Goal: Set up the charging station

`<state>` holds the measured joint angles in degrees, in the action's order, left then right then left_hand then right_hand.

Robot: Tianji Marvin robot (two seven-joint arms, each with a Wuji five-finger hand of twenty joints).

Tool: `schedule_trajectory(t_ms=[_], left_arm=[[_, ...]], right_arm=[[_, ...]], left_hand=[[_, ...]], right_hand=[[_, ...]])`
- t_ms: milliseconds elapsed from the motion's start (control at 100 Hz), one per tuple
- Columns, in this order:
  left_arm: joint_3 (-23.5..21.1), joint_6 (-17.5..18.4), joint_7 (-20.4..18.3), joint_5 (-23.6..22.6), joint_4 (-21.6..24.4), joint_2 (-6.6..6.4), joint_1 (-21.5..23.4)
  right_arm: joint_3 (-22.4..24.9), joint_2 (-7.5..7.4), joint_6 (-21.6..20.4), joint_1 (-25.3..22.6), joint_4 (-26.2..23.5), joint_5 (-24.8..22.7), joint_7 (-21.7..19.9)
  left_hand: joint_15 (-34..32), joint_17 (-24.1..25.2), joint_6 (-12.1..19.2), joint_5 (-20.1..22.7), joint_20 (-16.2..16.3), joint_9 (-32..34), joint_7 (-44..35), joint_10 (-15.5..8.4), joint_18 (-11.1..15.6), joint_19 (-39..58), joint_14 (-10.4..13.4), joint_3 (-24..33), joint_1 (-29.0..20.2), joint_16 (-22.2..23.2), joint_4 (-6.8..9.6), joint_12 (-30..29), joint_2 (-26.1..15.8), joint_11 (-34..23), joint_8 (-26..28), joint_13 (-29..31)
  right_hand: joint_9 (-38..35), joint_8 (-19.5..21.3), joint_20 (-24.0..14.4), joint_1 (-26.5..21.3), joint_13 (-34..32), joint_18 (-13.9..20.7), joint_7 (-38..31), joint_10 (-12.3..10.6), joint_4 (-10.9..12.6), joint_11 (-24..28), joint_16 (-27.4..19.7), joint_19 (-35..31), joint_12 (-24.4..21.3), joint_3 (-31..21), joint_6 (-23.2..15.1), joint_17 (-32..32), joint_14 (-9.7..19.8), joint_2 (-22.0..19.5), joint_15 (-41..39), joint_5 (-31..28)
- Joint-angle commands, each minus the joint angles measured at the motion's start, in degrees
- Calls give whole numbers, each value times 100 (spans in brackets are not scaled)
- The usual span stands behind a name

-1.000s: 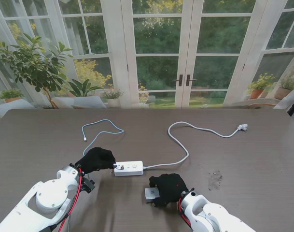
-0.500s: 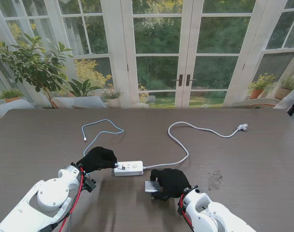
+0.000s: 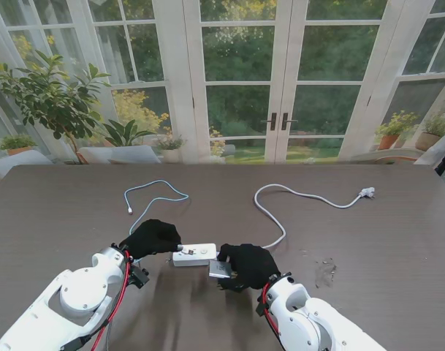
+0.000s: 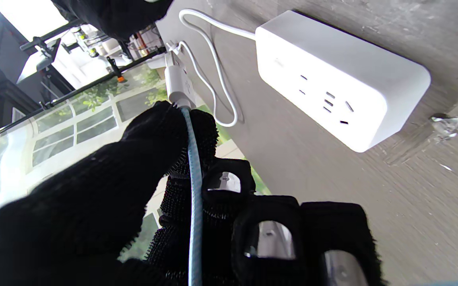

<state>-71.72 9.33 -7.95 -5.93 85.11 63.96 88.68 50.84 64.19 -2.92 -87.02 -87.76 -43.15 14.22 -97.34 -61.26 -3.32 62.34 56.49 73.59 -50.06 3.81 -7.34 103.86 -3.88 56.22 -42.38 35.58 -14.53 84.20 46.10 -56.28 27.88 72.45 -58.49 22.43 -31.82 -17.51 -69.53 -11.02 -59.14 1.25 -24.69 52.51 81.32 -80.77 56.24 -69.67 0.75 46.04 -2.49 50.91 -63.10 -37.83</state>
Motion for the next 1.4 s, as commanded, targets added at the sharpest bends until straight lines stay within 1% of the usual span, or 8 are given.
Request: schedule_trajectory(t_ms=[0,380,800,880,970,1090,1250,1390], left_arm=[[18,26,-146,36,47,24,-2],[103,138,-244,33,135,-8,8],[200,209,-251,75,78,-3,-58],[215,210,-243,90,64,2,-70],[239,227,-225,104,34,9,-91],[264,241,-210,125,0,17,-119],[289,263,-187,132,-42,26,-153],[311,272,-160,144,-80,37,-183]], right_arm=[[-46,79,25,68,73,34,-35],[-270,202,186,427,392,443,-12],[-287,244,286,512,353,595,-41],[-293,245,293,535,357,593,-49],[-285,259,337,540,341,681,-76],[-273,266,355,548,324,725,-92],[-241,273,391,534,279,816,-137],[-244,285,405,543,286,852,-126]], left_hand=[[-488,-374,-353,226,-113,284,-378,302,1632,1612,360,89,-39,-31,4,334,-180,-474,188,43],[-487,-373,-334,214,-119,278,-363,296,1631,1612,360,70,-43,-30,9,335,-199,-473,188,43],[-487,-373,-334,223,-130,276,-362,291,1632,1612,360,51,-44,-30,12,336,-201,-472,187,43],[-487,-373,-328,224,-131,274,-364,288,1632,1612,360,46,-43,-30,11,336,-205,-471,189,43],[-487,-373,-327,222,-132,273,-361,285,1632,1612,360,44,-45,-30,12,336,-201,-470,187,43],[-487,-373,-326,223,-132,273,-360,278,1632,1612,360,43,-48,-30,13,336,-206,-470,185,43],[-487,-373,-337,216,-134,273,-357,283,1628,1612,360,31,-50,-30,13,335,-206,-467,185,43],[-487,-372,-335,220,-137,275,-356,283,1624,1612,360,23,-54,-30,14,335,-211,-466,184,43]], right_hand=[[-269,418,-62,-678,-205,115,-2164,-288,380,490,-4276,-317,104,-952,-836,49,51,-835,-157,-252],[-263,439,-75,-694,-201,92,-2165,-266,382,500,-4272,-309,89,-942,-823,44,11,-841,-158,-238],[-263,446,-88,-702,-214,89,-2163,-248,383,504,-4270,-303,81,-932,-795,43,-18,-847,-158,-235],[-266,449,-90,-697,-219,89,-2161,-257,383,502,-4275,-302,79,-936,-797,43,28,-850,-147,-235],[-268,452,-94,-711,-221,75,-2163,-239,384,504,-4272,-305,80,-937,-783,44,-28,-840,-152,-239],[-272,456,-101,-712,-232,62,-2162,-235,385,504,-4272,-308,78,-931,-774,46,13,-852,-154,-240],[-273,458,-109,-722,-235,48,-2160,-222,388,503,-4268,-310,77,-932,-774,46,-48,-845,-161,-240],[-273,458,-122,-721,-246,59,-2159,-217,388,503,-4266,-318,79,-929,-774,55,-17,-842,-169,-241]])
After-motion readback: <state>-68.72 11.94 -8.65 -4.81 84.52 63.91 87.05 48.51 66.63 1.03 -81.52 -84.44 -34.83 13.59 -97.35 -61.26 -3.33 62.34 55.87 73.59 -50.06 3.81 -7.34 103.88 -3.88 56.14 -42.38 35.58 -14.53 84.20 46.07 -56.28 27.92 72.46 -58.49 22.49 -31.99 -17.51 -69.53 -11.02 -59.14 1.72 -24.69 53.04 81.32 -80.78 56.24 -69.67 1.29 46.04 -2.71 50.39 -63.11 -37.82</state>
